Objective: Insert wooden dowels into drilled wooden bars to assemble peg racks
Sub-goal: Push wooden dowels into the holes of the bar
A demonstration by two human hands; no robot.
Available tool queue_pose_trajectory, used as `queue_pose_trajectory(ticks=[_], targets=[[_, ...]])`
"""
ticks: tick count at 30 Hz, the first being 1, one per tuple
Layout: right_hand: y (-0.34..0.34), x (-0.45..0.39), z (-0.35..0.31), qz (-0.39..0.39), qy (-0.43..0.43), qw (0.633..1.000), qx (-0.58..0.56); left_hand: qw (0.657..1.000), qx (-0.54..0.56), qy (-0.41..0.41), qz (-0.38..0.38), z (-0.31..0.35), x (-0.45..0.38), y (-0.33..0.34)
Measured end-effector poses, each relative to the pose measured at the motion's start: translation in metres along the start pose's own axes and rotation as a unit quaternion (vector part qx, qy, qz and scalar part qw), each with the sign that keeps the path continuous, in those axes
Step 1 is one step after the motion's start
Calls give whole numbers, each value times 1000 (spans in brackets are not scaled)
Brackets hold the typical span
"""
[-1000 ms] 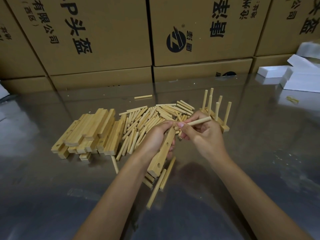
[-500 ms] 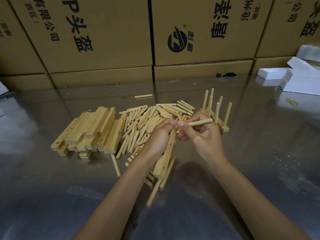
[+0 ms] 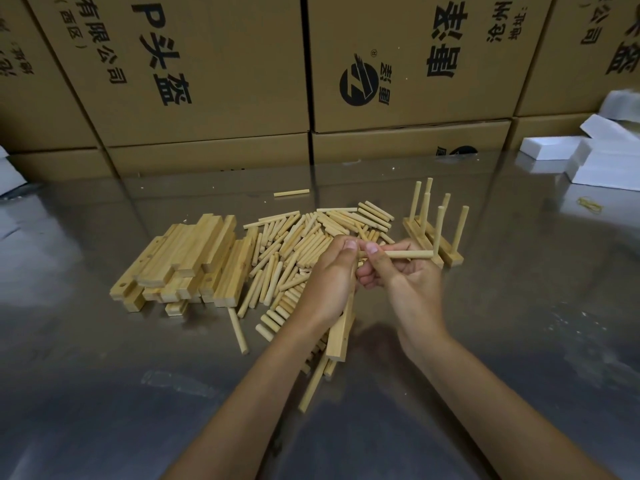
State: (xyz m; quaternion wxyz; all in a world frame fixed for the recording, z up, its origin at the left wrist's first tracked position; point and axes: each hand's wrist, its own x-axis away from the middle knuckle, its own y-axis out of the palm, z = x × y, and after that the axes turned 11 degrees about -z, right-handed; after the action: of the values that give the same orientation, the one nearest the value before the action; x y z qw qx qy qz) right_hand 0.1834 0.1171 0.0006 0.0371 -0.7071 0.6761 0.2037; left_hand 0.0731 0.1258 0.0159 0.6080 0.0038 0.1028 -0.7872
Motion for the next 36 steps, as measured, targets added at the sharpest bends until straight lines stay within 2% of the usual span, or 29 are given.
queue_pose_trajectory(ticks=[4, 12, 28, 33, 36], targets=[[-2, -1, -1, -15, 18, 999, -25, 1000, 4, -15, -18, 0, 0, -3], [1, 1, 0, -11, -26, 999, 30, 999, -32, -19, -1, -4, -1, -1], [-6, -5, 6, -52, 15, 998, -31, 1000, 16, -13, -20, -3, -1, -4], [-5, -6, 4, -42, 28, 997, -60, 996, 70, -57, -20, 4, 2, -1], [-7, -10, 1, -23, 43, 996, -68, 991, 77, -92, -51, 8, 4, -6]])
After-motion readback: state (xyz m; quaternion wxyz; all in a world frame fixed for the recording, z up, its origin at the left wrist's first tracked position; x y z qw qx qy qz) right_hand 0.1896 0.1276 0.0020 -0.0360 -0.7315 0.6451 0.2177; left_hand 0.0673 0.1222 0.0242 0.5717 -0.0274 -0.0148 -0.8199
